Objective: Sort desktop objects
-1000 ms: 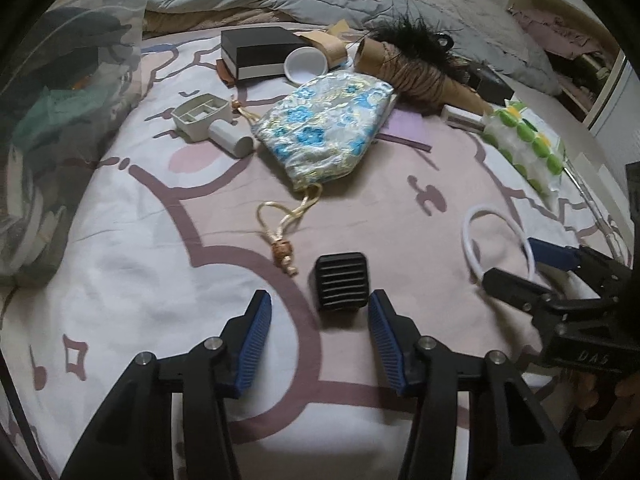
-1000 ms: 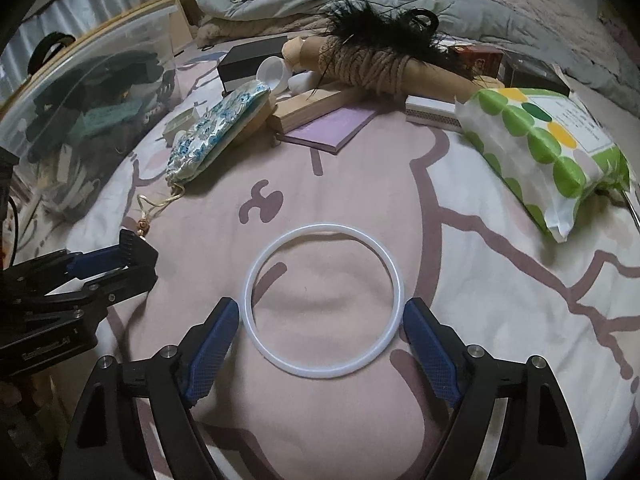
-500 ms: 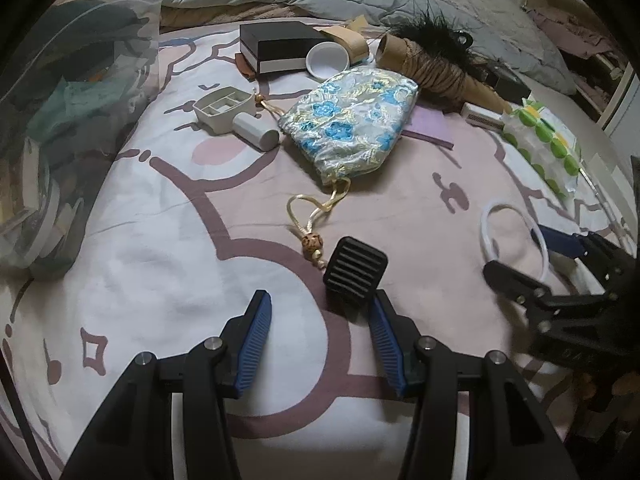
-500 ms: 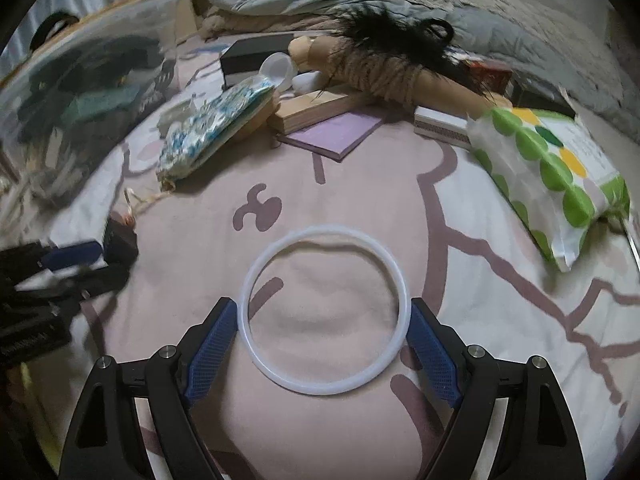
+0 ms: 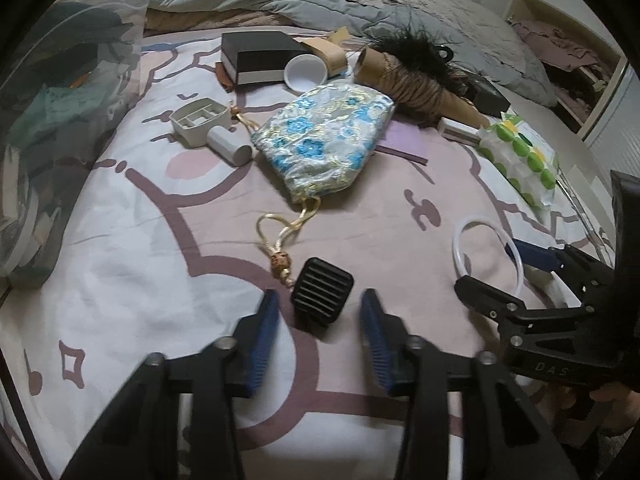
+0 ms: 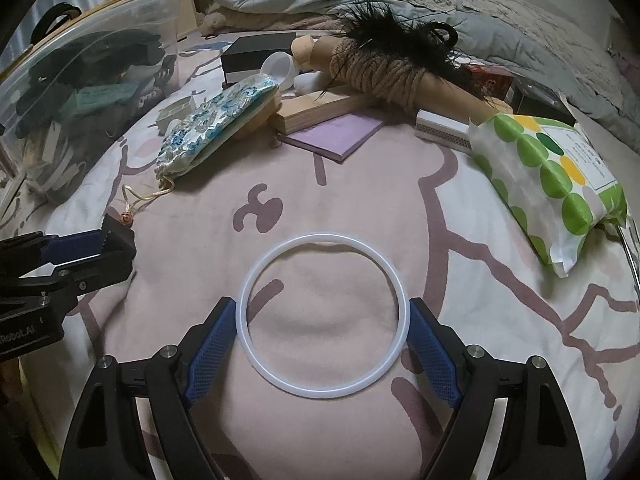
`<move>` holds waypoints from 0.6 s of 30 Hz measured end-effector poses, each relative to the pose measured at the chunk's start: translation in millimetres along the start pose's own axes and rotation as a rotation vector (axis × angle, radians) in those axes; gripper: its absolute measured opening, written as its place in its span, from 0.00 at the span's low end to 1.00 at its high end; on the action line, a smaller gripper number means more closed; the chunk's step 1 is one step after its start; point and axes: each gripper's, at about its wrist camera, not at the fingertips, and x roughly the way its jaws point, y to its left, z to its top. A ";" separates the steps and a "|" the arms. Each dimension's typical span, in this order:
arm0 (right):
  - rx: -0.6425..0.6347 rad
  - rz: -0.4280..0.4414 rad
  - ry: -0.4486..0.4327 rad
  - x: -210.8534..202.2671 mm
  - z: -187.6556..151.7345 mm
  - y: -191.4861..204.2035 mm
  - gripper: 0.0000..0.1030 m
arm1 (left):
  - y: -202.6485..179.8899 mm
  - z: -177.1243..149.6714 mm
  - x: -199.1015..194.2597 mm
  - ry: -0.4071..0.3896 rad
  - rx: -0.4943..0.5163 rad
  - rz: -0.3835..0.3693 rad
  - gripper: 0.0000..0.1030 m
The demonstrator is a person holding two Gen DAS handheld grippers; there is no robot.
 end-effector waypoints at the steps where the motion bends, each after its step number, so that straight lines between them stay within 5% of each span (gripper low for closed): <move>1: 0.000 -0.001 -0.001 0.0 0.1 -0.1 0.82 | -0.7 0.1 0.3 0.000 0.004 0.000 0.35; 11: 0.002 0.002 -0.001 -0.6 -0.7 -1.4 0.82 | -6.9 -0.9 -4.2 0.003 0.025 -0.055 0.29; 18: 0.001 0.001 -0.001 -1.0 -1.1 -0.9 0.82 | -8.6 1.2 -1.6 -0.009 0.038 -0.023 0.29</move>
